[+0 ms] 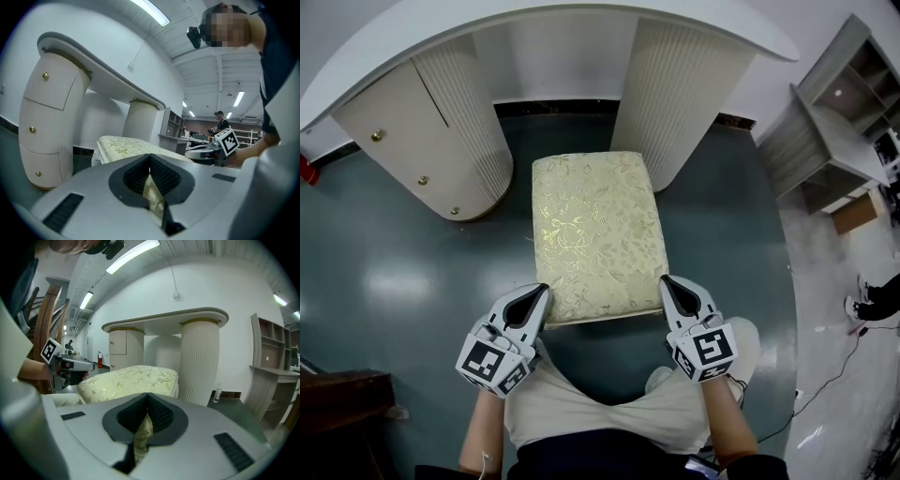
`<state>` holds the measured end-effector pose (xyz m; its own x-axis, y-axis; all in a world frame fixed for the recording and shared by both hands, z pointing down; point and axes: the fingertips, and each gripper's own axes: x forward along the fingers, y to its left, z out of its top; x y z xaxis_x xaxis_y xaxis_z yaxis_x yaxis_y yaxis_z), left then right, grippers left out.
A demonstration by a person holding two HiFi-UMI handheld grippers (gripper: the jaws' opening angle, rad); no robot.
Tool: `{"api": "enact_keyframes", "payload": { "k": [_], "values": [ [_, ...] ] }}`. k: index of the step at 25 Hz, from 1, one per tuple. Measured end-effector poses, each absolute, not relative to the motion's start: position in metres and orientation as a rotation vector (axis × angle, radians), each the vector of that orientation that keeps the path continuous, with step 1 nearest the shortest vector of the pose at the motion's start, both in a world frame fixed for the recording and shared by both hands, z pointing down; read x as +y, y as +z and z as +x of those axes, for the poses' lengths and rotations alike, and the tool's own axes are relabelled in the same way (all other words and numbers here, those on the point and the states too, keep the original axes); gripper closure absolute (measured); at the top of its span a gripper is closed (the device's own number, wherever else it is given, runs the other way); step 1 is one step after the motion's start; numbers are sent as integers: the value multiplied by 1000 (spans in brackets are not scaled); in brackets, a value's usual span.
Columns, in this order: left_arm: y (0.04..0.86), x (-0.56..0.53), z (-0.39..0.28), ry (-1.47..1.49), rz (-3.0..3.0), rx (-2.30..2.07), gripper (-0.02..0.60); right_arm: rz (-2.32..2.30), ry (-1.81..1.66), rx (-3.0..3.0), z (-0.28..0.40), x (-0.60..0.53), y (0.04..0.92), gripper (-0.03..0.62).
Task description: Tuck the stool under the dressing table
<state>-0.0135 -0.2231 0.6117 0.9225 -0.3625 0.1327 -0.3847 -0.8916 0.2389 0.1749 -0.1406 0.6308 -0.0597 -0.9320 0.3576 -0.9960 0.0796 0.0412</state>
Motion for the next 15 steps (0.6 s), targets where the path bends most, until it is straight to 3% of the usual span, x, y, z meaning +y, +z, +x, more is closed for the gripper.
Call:
{"api": "enact_keyframes", "payload": {
  "k": [8,12,15],
  "values": [
    [624,-208,-31,137,2831,-490,558,1949,390,-2040,173,-112,639,579],
    [637,-201,-31,202,2849,-438,492,1939,402,-2032,170,-105,641,579],
    [640,-201,-31,198,2851,-431,476,1927,402,-2026,170,-102,645,577]
  ]
}}
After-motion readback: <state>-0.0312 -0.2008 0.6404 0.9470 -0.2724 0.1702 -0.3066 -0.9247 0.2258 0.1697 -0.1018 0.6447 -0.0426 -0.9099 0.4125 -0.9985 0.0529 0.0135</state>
